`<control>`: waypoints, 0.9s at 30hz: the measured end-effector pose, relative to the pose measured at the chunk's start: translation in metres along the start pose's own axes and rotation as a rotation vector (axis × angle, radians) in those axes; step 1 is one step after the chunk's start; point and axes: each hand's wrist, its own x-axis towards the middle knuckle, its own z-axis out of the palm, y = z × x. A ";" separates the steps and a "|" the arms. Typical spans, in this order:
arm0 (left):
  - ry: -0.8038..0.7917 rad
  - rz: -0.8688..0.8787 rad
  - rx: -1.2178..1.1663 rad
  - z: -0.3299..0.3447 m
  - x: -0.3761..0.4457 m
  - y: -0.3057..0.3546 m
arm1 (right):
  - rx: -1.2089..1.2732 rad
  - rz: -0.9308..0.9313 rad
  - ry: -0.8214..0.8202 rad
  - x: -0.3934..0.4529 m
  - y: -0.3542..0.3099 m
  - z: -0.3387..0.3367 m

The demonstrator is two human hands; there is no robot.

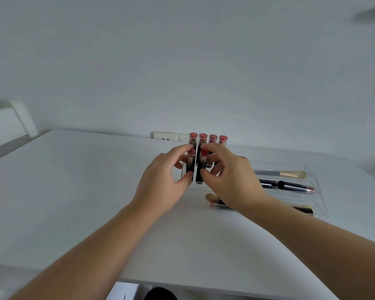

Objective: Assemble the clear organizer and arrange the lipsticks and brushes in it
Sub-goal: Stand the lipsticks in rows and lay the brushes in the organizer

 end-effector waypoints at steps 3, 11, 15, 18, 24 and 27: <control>-0.006 -0.003 -0.006 0.000 0.000 0.000 | -0.006 0.006 0.002 0.000 0.001 0.000; 0.000 0.002 -0.019 -0.001 0.000 0.001 | -0.016 0.016 -0.016 0.001 0.001 0.000; -0.004 0.005 -0.017 -0.001 0.000 0.001 | -0.012 0.016 -0.021 0.001 0.002 0.000; -0.002 0.002 -0.017 -0.001 0.000 0.000 | -0.016 0.017 -0.020 0.002 0.003 0.000; -0.001 0.003 -0.017 0.000 0.000 0.000 | -0.001 0.015 -0.012 0.001 0.005 0.001; -0.001 0.002 -0.017 0.000 0.000 -0.001 | 0.002 0.011 -0.014 0.001 0.005 0.001</control>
